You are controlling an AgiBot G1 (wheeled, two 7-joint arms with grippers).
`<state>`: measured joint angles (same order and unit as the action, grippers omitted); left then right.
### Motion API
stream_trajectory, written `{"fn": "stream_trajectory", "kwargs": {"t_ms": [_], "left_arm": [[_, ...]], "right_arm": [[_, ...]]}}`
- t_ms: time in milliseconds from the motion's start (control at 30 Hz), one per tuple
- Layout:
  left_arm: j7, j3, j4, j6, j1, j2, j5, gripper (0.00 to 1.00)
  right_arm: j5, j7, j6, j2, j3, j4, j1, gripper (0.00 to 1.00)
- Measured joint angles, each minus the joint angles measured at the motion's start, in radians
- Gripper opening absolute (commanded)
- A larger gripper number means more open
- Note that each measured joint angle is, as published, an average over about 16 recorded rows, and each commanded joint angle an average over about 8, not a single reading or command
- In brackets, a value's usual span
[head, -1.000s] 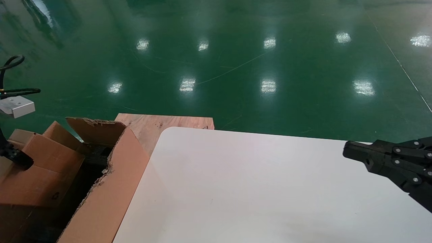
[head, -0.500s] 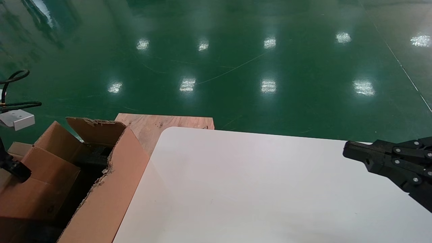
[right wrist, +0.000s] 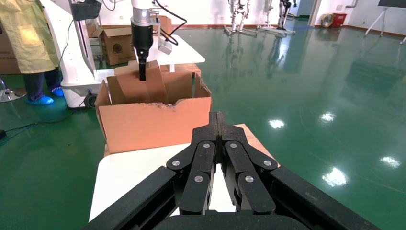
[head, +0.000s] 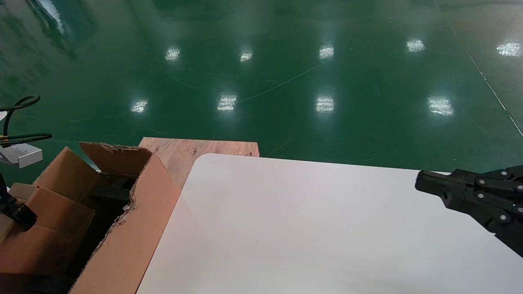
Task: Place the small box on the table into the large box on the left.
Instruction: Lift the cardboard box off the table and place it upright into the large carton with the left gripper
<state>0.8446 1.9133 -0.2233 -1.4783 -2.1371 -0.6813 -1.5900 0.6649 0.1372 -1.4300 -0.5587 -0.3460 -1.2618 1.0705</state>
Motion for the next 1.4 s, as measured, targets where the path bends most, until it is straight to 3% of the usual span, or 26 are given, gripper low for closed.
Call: {"fn": "stream_trajectory", "kwargs": {"t_ms": [1033,1100,1233,1333,1367,1400], "left_arm": [[-0.018,-0.011,0.205,0.074,0.132,-0.054,0.024,0.00],[-0.011,-0.011,0.212,0.084,0.137,-0.054,0.025,0.08],[0.001,-0.013,0.223,0.105,0.145,-0.054,0.027,0.58],[0.007,-0.014,0.228,0.118,0.148,-0.053,0.028,0.93],[0.008,-0.015,0.229,0.122,0.148,-0.053,0.029,1.00],[0.009,-0.015,0.229,0.124,0.149,-0.053,0.029,1.00]], "right_arm": [[0.000,0.000,0.000,0.000,0.000,0.000,0.000,0.00],[0.000,0.000,0.000,0.000,0.000,0.000,0.000,0.00],[0.000,0.000,0.000,0.000,0.000,0.000,0.000,0.17],[0.000,0.000,0.000,0.000,0.000,0.000,0.000,0.51],[0.000,0.000,0.000,0.000,0.000,0.000,0.000,0.63],[0.000,0.000,0.000,0.000,0.000,0.000,0.000,0.73]]}}
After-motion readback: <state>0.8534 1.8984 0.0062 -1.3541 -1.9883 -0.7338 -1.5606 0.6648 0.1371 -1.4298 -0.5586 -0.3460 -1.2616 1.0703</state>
